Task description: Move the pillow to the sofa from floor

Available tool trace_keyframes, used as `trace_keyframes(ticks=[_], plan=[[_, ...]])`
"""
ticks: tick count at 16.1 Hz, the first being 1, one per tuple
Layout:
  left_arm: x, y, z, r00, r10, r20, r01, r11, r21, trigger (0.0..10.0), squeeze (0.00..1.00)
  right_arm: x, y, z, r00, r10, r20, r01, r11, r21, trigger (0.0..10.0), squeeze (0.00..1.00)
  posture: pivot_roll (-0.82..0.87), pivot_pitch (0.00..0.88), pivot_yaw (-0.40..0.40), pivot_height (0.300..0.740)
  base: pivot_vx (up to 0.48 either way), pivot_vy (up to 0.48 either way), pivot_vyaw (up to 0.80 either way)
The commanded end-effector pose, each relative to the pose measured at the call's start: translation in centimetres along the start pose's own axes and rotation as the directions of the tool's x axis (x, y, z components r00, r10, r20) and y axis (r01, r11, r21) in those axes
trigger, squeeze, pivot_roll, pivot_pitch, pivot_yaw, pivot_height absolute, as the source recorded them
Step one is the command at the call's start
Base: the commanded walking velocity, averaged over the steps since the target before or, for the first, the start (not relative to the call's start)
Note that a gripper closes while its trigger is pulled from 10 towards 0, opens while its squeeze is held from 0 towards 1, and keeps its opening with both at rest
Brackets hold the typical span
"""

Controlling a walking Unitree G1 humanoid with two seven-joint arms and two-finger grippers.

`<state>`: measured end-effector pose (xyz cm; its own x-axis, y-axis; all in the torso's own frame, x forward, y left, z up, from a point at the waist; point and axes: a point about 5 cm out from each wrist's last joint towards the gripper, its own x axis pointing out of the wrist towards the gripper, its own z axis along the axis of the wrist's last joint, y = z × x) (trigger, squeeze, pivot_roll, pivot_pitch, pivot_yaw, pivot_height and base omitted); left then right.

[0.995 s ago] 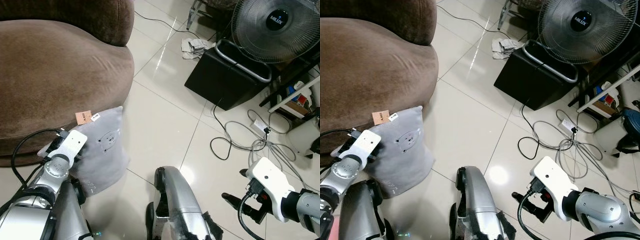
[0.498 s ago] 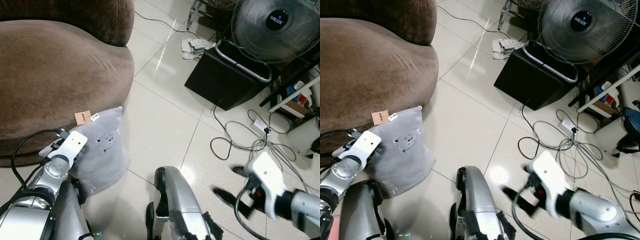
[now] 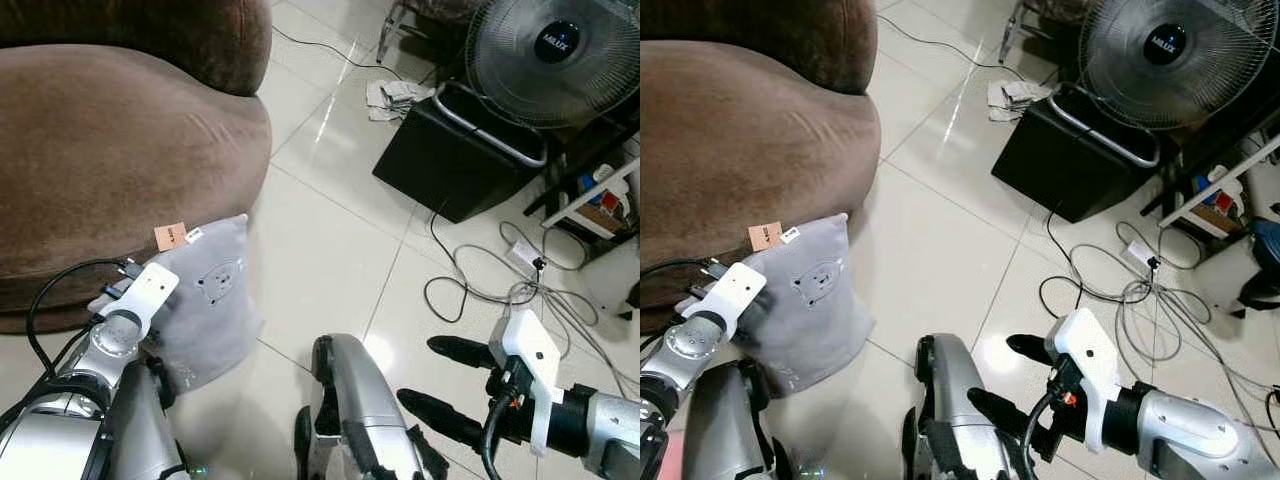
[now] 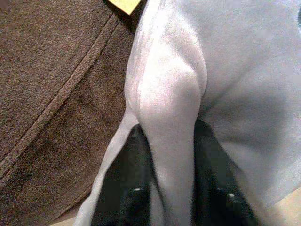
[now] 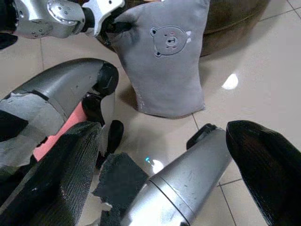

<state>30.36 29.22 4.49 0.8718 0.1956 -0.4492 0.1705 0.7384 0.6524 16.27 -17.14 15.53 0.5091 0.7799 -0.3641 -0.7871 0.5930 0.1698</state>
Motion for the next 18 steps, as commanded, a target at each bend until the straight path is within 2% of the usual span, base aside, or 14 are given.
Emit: trace_keyframes(ticks=[1, 4, 7, 9, 11, 13, 14, 16, 18], plan=[[0.0, -1.0, -0.1, 0.999, -0.042, -0.008, 0.042, 0.999, 0.002, 0.0, 0.00, -0.1, -0.1, -0.3, 1.000, -0.010, -0.019, 0.010, 1.000, 0.007, 10.0, 0.00, -0.27, 0.141, -0.281, 0.534, 0.000, 0.000, 0.00], [0.0, -1.1, 0.2, 0.998, -0.055, 0.005, 0.055, 0.998, -0.017, 0.0, 0.00, 0.5, 0.1, -0.8, 1.000, 0.018, -0.020, -0.018, 1.000, 0.013, 10.0, 0.00, -0.26, 0.133, -0.259, 0.534, 0.000, 0.000, 0.00], [0.2, -2.0, 1.0, 0.995, -0.081, 0.051, 0.085, 0.993, -0.077, 0.0, 0.00, 1.5, -1.0, -2.0, 0.999, -0.045, -0.023, 0.046, 0.999, 0.025, 10.0, 0.00, -0.22, 0.099, -0.187, 0.534, 0.000, 0.000, 0.00], [0.2, -4.3, 2.6, 0.986, -0.115, 0.122, 0.135, 0.976, -0.173, 0.0, 0.00, 3.1, -2.1, -3.8, 0.995, -0.089, -0.037, 0.089, 0.996, 0.017, 10.0, 0.00, -0.16, 0.043, -0.103, 0.534, 0.000, 0.000, 0.00], [0.1, -6.3, 4.1, 0.966, -0.161, 0.204, 0.198, 0.965, -0.174, 0.0, 0.00, 4.0, -2.8, -4.5, 0.988, -0.152, -0.033, 0.152, 0.988, -0.013, 10.0, 0.00, -0.13, 0.007, -0.060, 0.534, 0.000, 0.000, 0.00], [-0.2, -8.0, 7.5, 0.916, -0.183, 0.358, 0.258, 0.950, -0.175, 0.0, 0.00, 5.2, -5.1, -4.8, 0.947, -0.320, 0.005, 0.320, 0.947, 0.007, 10.0, 0.00, -0.05, 0.000, -0.005, 0.534, 0.000, 0.000, 0.00], [-0.4, -7.9, 9.6, 0.876, -0.154, 0.458, 0.273, 0.939, -0.207, 0.0, 0.00, 5.9, -5.9, -4.5, 0.926, -0.377, 0.025, 0.377, 0.926, 0.008, 10.0, 0.00, -0.02, 0.000, 0.004, 0.534, 0.000, 0.000, 0.00], [-0.8, -7.0, 13.1, 0.805, -0.096, 0.585, 0.281, 0.931, -0.234, 0.0, 0.00, 8.0, -6.8, -2.9, 0.915, -0.395, 0.089, 0.398, 0.917, -0.026, 10.0, 0.00, 0.06, 0.000, -0.024, 0.534, 0.000, 0.000, 0.00], [-1.1, -6.0, 14.0, 0.770, -0.061, 0.635, 0.271, 0.932, -0.239, 0.0, 0.00, 9.2, -7.3, -2.3, 0.905, -0.415, 0.096, 0.421, 0.905, -0.060, 10.0, 0.00, 0.09, 0.000, -0.029, 0.534, 0.000, 0.000, 0.00]])
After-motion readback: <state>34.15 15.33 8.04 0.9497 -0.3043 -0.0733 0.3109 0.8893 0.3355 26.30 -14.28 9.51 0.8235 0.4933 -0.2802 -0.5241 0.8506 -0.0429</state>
